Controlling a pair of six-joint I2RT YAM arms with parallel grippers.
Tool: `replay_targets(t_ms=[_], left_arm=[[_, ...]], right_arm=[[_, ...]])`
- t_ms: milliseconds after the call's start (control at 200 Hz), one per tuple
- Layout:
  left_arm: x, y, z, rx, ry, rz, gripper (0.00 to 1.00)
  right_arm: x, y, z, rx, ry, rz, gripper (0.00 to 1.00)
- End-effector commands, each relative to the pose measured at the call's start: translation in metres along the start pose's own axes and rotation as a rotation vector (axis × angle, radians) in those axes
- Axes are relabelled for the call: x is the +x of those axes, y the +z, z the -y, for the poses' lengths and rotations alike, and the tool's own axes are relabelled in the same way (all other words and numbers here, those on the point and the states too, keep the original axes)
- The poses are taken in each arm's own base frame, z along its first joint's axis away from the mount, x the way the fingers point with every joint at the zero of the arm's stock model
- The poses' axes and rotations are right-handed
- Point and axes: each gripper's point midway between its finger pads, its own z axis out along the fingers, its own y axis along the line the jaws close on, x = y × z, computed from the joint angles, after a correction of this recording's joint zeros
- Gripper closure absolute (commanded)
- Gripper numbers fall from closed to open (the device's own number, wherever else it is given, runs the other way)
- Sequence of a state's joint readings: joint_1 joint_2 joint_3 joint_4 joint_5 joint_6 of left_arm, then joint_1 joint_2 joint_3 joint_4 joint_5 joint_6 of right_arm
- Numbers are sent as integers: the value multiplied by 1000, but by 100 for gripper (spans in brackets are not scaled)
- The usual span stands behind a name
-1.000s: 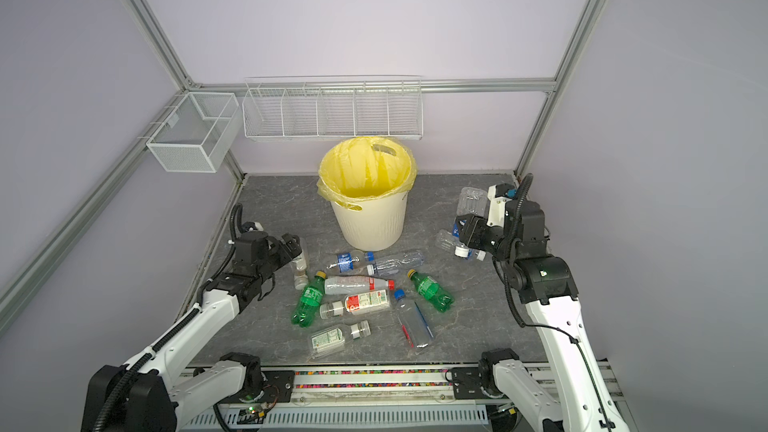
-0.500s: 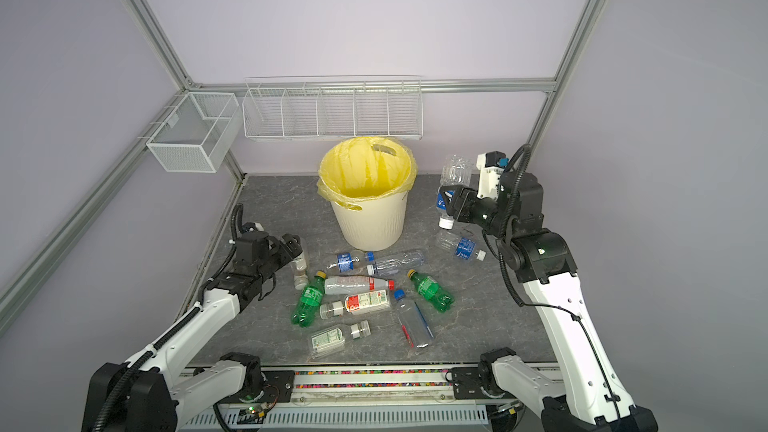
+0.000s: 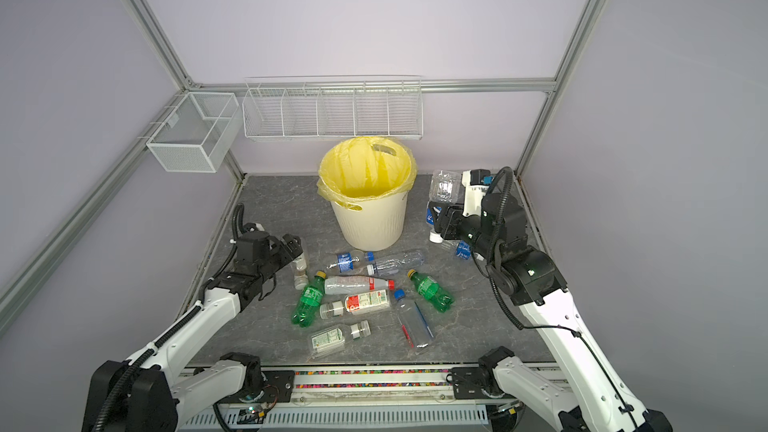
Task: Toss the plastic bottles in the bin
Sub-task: 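Lift the blue-label bottle with the right gripper over the bin, then release the bottle into the bin and draw the right gripper back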
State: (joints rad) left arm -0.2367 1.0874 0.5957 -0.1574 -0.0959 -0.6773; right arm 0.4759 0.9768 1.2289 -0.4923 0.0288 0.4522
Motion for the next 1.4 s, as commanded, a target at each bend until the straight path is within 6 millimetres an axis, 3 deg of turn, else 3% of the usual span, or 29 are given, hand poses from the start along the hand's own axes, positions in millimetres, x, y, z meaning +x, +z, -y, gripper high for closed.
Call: replay_targets(t_ms=[0, 165, 300, 350, 430, 450, 485, 525, 635, 855, 1005, 1170, 1395], left_arm=[[-5, -1, 7, 22, -13, 10, 1], [-6, -2, 6, 13, -5, 5, 1], [-7, -3, 14, 38, -27, -11, 1], [-5, -3, 18, 62, -41, -24, 1], [-2, -4, 22, 82, -56, -42, 1], [-2, -4, 23, 86, -59, -45, 1], [-2, -5, 23, 88, -59, -51, 1], [-2, -6, 25, 92, -58, -54, 1], [-1, -8, 26, 99, -56, -57, 1], [-1, -11, 26, 101, -34, -61, 1], [0, -14, 24, 98, -19, -61, 1], [1, -18, 35, 149, -1, -86, 1], [-2, -23, 42, 151, 15, -112, 1]], right_arm=[[-19, 18, -21, -14, -40, 51, 44], [-48, 61, -61, -44, -88, 46, 43], [-72, 116, -72, 25, -148, 3, 43], [-79, 136, -69, 77, -163, -17, 37], [-82, 161, -72, 86, -182, -78, 10], [-87, 159, -76, 82, -183, -76, 1], [-88, 163, -79, 76, -187, -85, 11], [-88, 167, -83, 62, -188, -91, 12], [-87, 162, -86, 43, -172, -83, 12], [-76, 123, -88, -32, -133, -59, 12], [-51, 98, -72, -27, -108, -69, 12], [-22, 71, -49, 7, -105, -83, 12], [17, 48, -22, 53, -56, -134, 12]])
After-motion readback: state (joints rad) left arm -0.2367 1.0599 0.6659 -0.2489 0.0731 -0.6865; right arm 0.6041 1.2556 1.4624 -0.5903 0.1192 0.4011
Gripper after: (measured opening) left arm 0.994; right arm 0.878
